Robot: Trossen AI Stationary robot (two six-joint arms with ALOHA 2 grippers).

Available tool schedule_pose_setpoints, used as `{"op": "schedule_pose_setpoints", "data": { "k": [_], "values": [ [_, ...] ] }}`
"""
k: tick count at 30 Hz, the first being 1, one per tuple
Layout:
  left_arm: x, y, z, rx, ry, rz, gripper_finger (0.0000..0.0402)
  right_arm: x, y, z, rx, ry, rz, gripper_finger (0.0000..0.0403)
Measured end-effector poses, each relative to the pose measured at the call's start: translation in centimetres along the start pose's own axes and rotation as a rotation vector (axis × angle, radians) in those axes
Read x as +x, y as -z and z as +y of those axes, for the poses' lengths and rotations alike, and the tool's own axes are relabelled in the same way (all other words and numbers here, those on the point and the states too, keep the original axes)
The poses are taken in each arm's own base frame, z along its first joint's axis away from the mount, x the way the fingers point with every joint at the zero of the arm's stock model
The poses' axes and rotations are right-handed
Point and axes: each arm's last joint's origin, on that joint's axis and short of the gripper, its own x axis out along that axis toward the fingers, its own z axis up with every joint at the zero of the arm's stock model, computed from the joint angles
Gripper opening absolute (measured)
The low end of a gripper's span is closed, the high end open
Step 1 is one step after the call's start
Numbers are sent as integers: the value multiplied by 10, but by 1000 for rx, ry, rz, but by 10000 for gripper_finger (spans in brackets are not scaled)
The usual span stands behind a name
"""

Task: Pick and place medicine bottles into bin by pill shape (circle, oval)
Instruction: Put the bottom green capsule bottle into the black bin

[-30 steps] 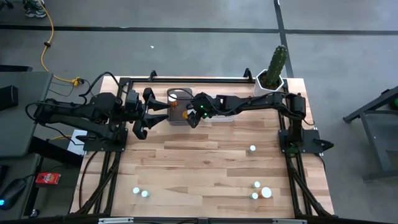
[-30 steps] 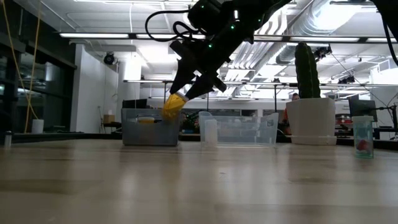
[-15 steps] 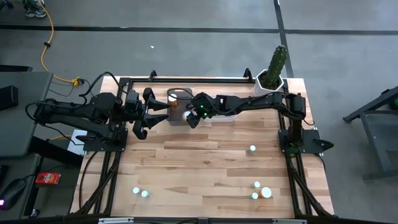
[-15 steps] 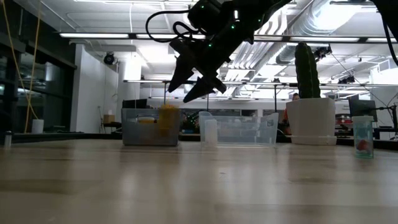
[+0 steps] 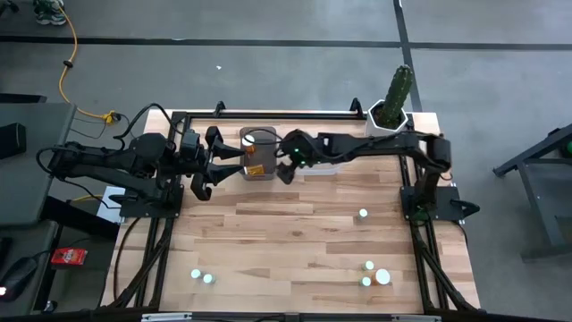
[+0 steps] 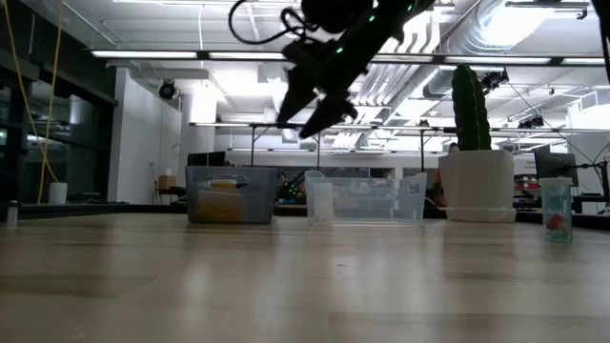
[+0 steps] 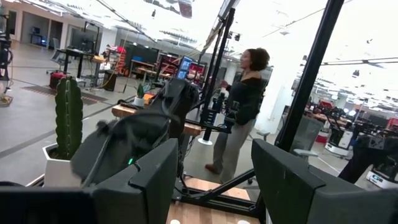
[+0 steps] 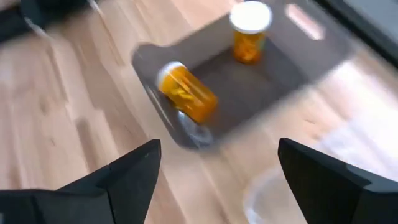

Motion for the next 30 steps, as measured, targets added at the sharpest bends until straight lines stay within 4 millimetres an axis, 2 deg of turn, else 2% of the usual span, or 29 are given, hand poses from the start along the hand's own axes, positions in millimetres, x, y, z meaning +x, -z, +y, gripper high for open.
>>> {"op": "schedule_pose_setpoints", "data": {
  "k": [3, 6, 11, 14, 18, 21, 25, 30],
  "values": [
    [0, 0, 0, 0, 0, 0, 195, -27, 7, 1, -67, 64, 16, 317],
    [0, 0, 0, 0, 0, 1, 195, -51, 28, 1, -83, 74, 2, 317],
    [0, 0, 0, 1, -1, 5, 195, -93, 79, -5, 55, 8, -89, 317],
    [0, 1, 0, 1, -4, 7, 195, -117, 95, -3, 150, -98, -217, 317],
    [0, 1, 1, 2, -24, 5, 195, -143, 104, 0, 192, -213, -398, 317],
    [0, 2, 1, 9, -26, 10, 195, -156, 106, 2, 123, -247, -484, 317],
    [0, 2, 1, 44, -27, 12, 195, -164, 106, 7, -30, -250, -534, 317],
    [0, 2, 1, 47, -27, 12, 195, -166, 107, 12, -78, -262, -551, 317]
  ]
}}
